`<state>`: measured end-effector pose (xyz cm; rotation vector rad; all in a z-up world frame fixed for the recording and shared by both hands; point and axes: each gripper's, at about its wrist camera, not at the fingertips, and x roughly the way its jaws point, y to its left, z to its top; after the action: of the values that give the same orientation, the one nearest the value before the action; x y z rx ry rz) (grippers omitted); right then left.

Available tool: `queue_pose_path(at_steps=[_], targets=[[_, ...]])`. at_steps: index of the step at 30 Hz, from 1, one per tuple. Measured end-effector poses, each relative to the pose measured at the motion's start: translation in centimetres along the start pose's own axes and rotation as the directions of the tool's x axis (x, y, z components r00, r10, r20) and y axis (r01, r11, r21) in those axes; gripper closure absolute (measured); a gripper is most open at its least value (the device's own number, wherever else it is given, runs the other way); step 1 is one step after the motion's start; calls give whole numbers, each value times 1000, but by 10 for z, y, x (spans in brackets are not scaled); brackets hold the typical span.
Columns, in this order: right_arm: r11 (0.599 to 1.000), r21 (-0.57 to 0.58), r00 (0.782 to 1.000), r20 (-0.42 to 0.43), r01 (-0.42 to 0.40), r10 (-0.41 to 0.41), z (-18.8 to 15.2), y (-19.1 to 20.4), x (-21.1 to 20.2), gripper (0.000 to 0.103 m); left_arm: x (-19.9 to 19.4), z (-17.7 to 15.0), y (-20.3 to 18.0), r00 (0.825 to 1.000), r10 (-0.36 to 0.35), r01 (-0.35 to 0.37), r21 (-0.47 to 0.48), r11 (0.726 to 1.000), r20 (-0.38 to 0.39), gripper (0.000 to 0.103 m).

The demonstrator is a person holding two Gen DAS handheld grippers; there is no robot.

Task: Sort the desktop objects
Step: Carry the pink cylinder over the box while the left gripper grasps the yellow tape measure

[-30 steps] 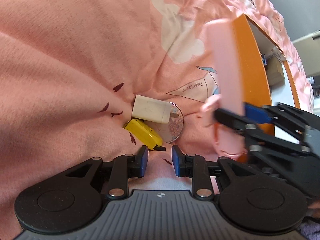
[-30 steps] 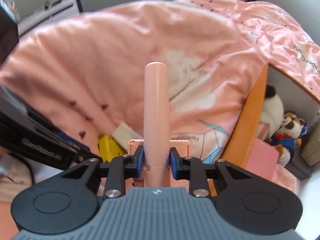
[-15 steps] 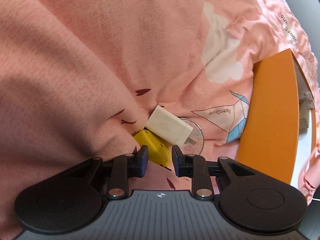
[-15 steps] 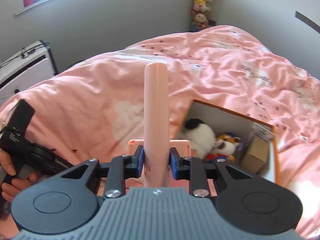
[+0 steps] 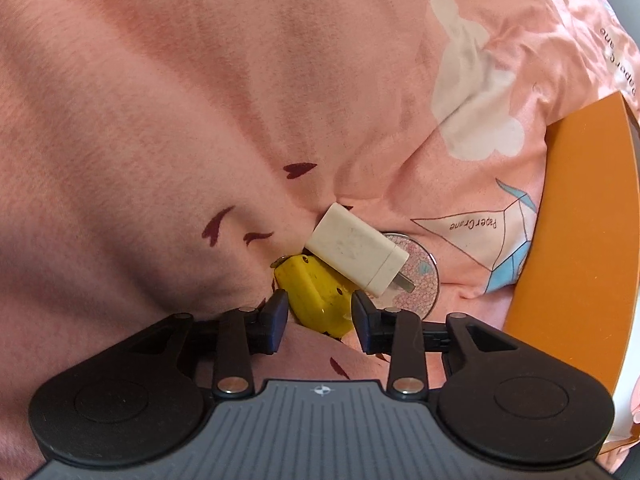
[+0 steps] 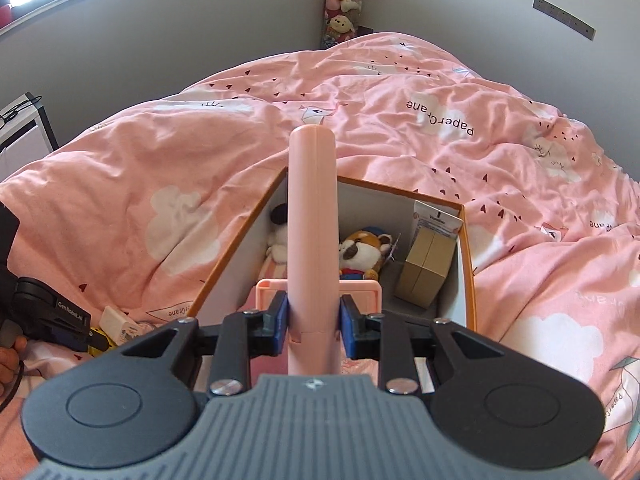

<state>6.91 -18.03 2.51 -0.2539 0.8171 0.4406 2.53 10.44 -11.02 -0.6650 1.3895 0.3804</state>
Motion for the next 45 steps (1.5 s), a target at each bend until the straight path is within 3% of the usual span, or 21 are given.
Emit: queue_pose_path(at_steps=[6,11,15,17,21,27,34,36,45], targets=[[999,28,1000,4,-28,28,-8,-9,4,74,13,0,-17,999,38,-37,57,998,-17,33],[999,47,1000,-1,-20,20,-16,-16,6,74,21,3,-22,999,37,-35,64,997,-31,30],[998,61,999,-18,33,-32,-25,-28,9,74,20,7,-18,999,-21,22,76,997,-26,56],[996,73,998,-28,52,-50,-28,-34,10,74,18,8,-13,997,-75,77,72,994,-24,64],[994,90,997,-43,64,-60,-34,-43,11,74,14,6,-7,989,-148,148,78,986,-10,65],[995,89,998,-41,51,-48,-35,-42,11,74,22,6,-13,997,-63,66,79,995,-37,64],[996,81,998,-50,45,-41,-35,-40,15,74,40,8,-18,995,-48,58,114,992,-83,38],[995,85,997,-60,53,-48,-36,-42,17,74,44,7,-23,995,-38,50,140,989,-88,38],[991,119,989,-140,60,-43,-37,-58,29,74,23,-7,-16,994,-104,106,174,979,-19,71]])
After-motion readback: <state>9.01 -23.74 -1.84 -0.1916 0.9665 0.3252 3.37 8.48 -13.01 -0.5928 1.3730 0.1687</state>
